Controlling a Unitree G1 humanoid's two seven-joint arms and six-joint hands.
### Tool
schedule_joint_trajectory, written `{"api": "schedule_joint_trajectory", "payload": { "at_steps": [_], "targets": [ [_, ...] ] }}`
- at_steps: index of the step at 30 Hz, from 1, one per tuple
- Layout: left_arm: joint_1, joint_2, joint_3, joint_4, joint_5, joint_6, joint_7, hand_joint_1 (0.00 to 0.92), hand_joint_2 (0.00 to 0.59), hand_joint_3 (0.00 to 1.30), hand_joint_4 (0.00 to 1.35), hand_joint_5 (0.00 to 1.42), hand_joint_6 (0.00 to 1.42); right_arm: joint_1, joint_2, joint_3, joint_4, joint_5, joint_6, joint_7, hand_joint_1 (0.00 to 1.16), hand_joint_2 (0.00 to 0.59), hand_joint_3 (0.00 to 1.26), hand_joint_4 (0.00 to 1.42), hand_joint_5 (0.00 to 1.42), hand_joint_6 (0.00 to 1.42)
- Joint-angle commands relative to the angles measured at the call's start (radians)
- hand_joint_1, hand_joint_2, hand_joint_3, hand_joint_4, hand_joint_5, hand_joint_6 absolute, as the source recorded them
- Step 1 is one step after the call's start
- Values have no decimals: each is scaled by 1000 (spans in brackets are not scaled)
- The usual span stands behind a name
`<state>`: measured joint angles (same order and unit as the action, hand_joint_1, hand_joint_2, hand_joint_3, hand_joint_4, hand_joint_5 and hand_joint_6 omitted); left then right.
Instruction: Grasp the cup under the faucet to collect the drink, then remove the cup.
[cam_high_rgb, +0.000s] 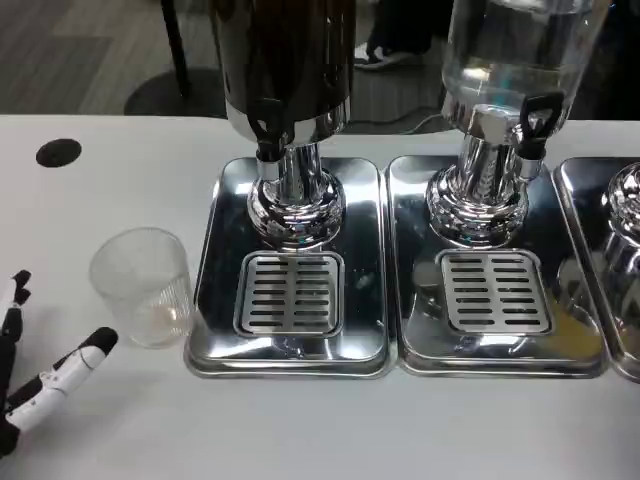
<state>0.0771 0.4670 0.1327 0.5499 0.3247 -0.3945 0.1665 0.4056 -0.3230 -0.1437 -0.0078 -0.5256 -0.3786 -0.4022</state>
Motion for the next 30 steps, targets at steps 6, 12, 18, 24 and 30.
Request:
{"api": "schedule_joint_trajectory", "payload": {
  "at_steps": [6,12,18,24,30],
  "targets": [
    [-50,9,-41,31,16,18,20,206,69,0,0,0,0,12,3,-11,-16,7,-22,-9,669,571,395,290,220,180],
    [-69,10,-69,-2,45,31,14,207,72,0,0,0,0,25,7,-21,-28,12,-33,-10,669,571,395,290,220,180],
    [-83,7,-88,-23,48,49,8,207,72,0,0,0,0,39,9,-34,-35,20,-43,-9,670,571,395,303,221,180],
    [-94,5,-99,-34,47,58,3,200,75,0,0,0,0,36,9,-40,-35,21,-49,-6,671,571,395,304,223,180],
    [-103,12,-106,-40,46,70,3,196,76,0,0,0,0,38,9,-45,-33,25,-59,-6,671,571,395,304,223,180]
  ]
}}
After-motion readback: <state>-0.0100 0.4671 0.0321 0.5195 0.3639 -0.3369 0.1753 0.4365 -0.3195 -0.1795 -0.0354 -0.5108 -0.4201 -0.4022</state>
